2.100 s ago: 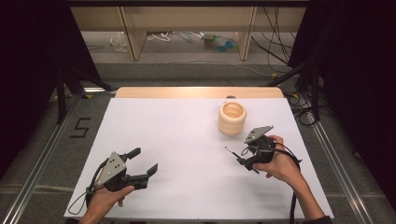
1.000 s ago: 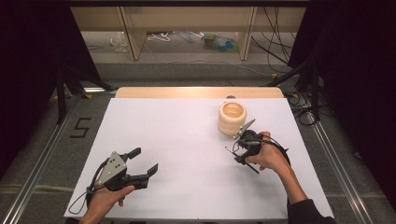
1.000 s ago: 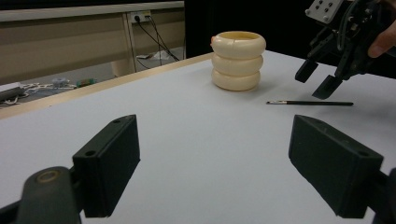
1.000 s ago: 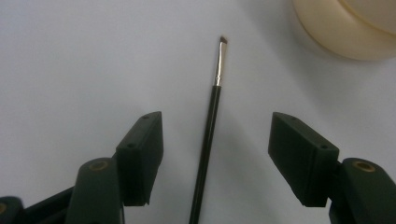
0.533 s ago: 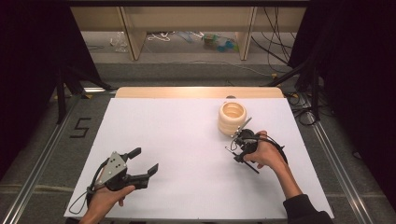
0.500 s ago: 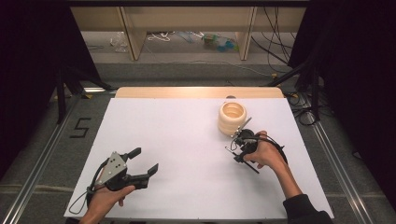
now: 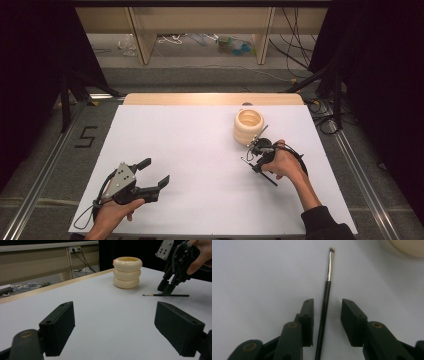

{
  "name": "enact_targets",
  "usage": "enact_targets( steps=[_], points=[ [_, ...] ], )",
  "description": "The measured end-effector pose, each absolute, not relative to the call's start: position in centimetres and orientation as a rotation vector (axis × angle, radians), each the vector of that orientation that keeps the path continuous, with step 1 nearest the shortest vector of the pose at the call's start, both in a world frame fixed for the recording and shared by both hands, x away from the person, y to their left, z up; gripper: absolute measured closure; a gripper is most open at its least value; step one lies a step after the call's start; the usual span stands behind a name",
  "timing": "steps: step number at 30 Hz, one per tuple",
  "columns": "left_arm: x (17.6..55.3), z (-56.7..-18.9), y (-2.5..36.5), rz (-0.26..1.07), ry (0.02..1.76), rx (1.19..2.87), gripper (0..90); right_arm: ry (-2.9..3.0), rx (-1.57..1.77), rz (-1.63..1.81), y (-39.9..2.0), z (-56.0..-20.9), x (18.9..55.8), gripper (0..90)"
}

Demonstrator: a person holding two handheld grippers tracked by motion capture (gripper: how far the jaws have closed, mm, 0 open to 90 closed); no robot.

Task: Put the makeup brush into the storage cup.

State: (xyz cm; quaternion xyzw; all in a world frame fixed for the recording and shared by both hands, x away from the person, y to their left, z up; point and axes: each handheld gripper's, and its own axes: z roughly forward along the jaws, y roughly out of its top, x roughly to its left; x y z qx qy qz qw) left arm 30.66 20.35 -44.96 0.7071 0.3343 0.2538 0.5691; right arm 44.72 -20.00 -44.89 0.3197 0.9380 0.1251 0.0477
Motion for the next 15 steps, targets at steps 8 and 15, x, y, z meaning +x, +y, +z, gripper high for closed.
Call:
enact_targets(
  steps=[8, 15],
  points=[
    [30.68, -44.98, 20.33, 0.594, 0.783, 1.656, 16.4, 2.884, 0.967, 0.345, -19.77, -45.13, 44.82, 68.0],
    [30.64, -44.94, 20.35, 0.597, 0.786, 1.662, 16.5, 2.889, 0.968, 0.315, -19.67, -45.38, 44.91, 71.1]
  ],
)
